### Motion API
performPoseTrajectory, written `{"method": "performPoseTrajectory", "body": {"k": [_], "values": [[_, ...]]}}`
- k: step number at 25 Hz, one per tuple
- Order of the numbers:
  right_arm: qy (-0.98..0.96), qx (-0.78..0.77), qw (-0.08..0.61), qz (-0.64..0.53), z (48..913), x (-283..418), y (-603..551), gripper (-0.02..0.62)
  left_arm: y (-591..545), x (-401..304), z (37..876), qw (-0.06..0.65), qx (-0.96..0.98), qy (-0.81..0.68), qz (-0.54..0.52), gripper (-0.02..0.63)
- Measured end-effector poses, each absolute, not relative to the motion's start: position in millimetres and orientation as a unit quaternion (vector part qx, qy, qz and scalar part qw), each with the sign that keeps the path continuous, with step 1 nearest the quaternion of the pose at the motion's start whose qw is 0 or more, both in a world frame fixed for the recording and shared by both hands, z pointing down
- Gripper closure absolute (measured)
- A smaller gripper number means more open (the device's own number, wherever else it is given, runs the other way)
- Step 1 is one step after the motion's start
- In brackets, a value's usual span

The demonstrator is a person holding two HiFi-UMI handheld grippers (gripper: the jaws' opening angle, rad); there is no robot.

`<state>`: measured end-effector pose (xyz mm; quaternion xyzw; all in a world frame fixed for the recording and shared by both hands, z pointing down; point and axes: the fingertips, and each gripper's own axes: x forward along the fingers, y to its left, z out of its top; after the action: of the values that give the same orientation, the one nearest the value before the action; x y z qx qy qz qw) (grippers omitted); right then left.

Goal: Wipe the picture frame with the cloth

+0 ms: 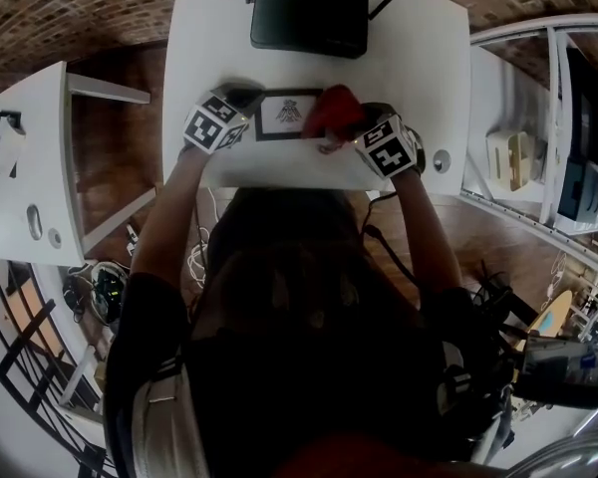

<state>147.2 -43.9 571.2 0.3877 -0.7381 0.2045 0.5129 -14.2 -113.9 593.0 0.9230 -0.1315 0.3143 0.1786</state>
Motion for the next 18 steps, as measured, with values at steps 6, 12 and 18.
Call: {"method": "performPoseTrajectory", "body": {"k": [6,12,18], "values": [[-0.774,0.349,0.503,0.163,537.2,118.5,-57.9,0.514,-105.4,-17.3,553.6,0.206,0.932,-0.139,0.265,0.604],[-0.796,0.327,0.491,0.135,523.1,89.1,-78.8,0.512,-41.6,-8.1,577.1,0.182,0.928,-0.069,0.318,0.604],[-0.793,0.257,0.548,0.069,532.9,58.2,-89.2,0.517,-22.3,3.8,590.6,0.176,0.928,-0.058,0.323,0.604]]}}
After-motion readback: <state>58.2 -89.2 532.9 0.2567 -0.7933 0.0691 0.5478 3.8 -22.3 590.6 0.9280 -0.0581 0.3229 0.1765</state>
